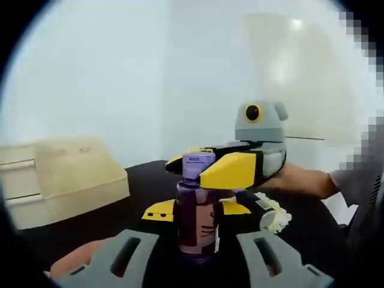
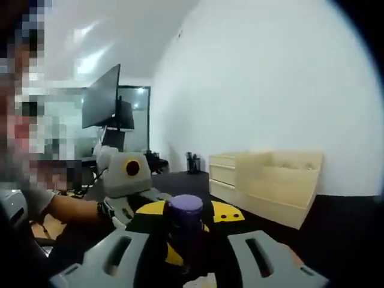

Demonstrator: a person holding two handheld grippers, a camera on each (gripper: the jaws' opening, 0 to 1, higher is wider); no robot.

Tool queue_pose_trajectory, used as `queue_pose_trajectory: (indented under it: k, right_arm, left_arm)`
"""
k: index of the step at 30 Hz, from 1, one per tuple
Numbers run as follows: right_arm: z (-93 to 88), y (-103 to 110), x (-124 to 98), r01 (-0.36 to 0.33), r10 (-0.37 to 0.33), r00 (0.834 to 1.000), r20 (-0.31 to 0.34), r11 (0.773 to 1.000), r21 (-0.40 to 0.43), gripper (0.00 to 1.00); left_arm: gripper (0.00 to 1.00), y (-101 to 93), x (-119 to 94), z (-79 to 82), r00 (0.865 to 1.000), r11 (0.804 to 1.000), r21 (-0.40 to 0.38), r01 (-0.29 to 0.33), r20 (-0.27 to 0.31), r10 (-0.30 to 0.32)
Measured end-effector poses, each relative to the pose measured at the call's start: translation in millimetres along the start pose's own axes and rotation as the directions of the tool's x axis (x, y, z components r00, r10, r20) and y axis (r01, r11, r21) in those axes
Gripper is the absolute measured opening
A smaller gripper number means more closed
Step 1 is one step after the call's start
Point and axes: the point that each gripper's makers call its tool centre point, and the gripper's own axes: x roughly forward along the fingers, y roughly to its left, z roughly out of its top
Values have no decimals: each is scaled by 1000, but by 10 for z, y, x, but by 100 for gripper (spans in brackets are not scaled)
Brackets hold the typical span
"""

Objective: Open the drawer, pick up the cosmetic bottles from the table one by one, place them into the drawer, release the gripper, close the drawer, and move the gripper away

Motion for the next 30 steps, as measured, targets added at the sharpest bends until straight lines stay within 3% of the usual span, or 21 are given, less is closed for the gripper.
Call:
queue_pose_trajectory:
  k: [8,10,14,19,23,28,30]
  right_arm:
    - [0,-80,-7,73,-73,997,6,996,50,22]
    - [-1,-99,-6,77,-77,997,1,996,46,17]
    - [21,-77,8,73,-73,997,-18,997,29,16]
    - [115,-202,21,84,-83,996,-30,996,35,15]
    - [186,-255,19,115,-114,993,-24,993,33,15]
    - [281,-515,68,147,-145,989,-37,988,54,15]
    - [255,-521,81,153,-150,988,-45,987,54,15]
  left_arm:
    - [21,85,20,15,997,997,-9,-77,19,77]
    - [21,108,28,3,997,997,-13,-80,12,80]
    - [21,143,33,-7,998,997,-17,-69,9,69]
    - [22,170,28,32,998,998,-18,-65,20,66]
    - [36,262,-18,11,998,997,-32,-67,13,68]
    - [38,460,-150,41,994,990,-102,-97,38,101]
    - [38,514,-187,49,992,987,-116,-107,48,113]
